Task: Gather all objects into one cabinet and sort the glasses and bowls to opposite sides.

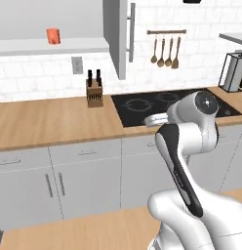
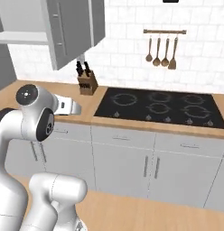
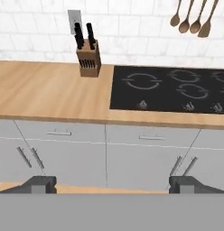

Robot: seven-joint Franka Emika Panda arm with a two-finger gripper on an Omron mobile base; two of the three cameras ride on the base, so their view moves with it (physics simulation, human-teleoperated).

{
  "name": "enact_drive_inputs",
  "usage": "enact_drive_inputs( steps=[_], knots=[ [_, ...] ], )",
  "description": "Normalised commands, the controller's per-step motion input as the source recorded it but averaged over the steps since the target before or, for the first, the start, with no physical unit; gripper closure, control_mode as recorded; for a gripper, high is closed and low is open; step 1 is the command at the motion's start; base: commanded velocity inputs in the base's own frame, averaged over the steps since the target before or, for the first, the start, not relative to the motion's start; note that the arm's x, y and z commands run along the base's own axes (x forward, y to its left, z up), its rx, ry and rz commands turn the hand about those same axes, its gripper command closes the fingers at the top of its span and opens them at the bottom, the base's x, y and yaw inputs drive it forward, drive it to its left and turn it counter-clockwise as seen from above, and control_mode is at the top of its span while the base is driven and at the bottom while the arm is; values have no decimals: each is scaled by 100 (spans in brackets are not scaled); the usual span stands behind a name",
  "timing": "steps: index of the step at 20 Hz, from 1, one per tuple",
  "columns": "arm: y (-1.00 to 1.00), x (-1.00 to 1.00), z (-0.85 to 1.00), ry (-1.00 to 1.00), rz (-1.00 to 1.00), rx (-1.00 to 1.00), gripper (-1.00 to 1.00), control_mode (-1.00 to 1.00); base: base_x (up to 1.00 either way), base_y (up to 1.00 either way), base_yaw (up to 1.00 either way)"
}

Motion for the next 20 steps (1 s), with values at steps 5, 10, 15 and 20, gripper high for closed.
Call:
enact_drive_inputs(
  steps=[5, 10, 15, 20],
  knots=[
    [0, 0, 0, 0, 0, 0, -100, 100, 29, 100, -31],
    [0, 0, 0, 0, 0, 0, -100, 100, 13, 77, -3],
    [0, 0, 0, 0, 0, 0, -100, 100, 65, 73, 2],
    [0, 0, 0, 0, 0, 0, -100, 100, 96, 41, 0]
  ],
)
